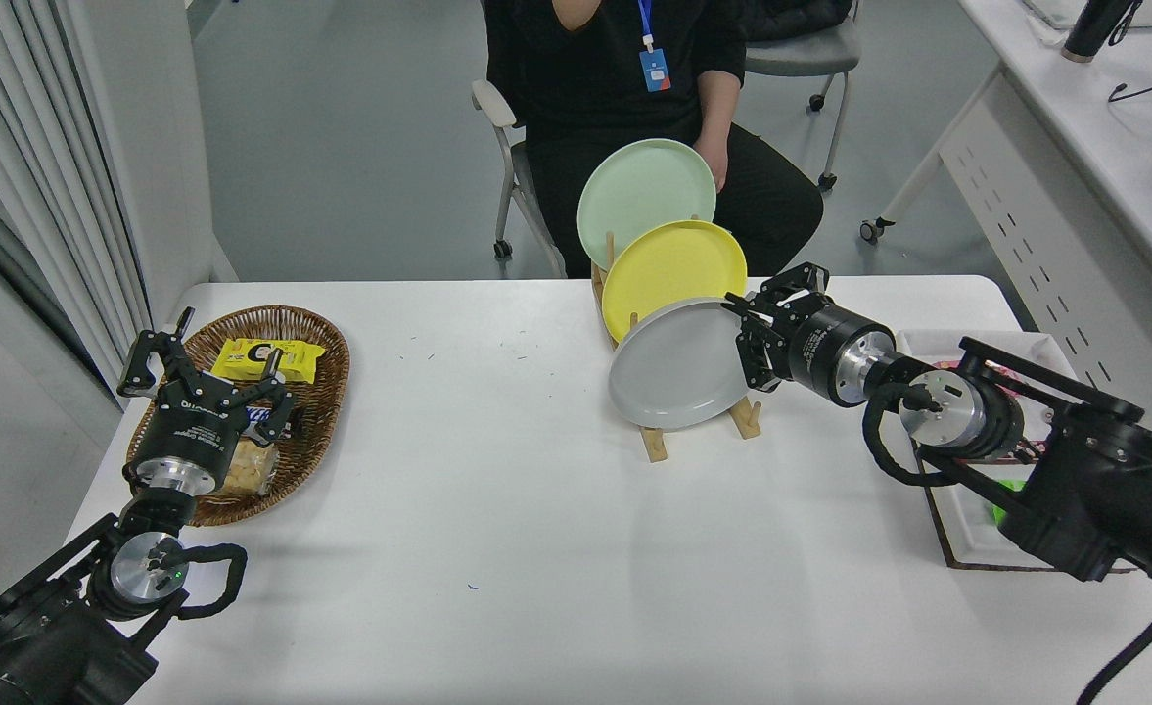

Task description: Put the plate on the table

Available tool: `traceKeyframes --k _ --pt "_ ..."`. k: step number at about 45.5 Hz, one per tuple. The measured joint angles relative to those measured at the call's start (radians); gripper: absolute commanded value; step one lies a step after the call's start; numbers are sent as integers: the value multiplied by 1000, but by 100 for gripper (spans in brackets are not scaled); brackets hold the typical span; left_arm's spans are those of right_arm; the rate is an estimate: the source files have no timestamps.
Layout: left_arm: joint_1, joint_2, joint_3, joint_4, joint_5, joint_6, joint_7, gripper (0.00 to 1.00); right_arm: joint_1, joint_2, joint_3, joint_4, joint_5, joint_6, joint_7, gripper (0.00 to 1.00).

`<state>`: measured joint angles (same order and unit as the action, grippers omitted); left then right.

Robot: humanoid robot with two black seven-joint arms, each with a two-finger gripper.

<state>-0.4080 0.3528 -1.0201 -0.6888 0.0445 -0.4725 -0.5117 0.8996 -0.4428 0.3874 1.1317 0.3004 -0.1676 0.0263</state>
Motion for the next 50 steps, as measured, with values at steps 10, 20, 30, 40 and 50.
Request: traceKeyframes --k 10,20,30,40,50 --pt "0 0 0 0 0 0 -1 98 19 -22 7 32 13 -17 0 0" --pt "0 0 0 0 0 0 -1 98 65 -40 8 57 43 -39 1 0" --pt "0 0 0 0 0 0 -1 98 128 -57 1 75 89 -57 0 0" --pt "0 0 0 0 0 0 0 98 193 -77 -4 93 132 -71 0 0" --pt "0 0 0 0 0 0 0 98 240 -85 -9 102 156 -75 0 0"
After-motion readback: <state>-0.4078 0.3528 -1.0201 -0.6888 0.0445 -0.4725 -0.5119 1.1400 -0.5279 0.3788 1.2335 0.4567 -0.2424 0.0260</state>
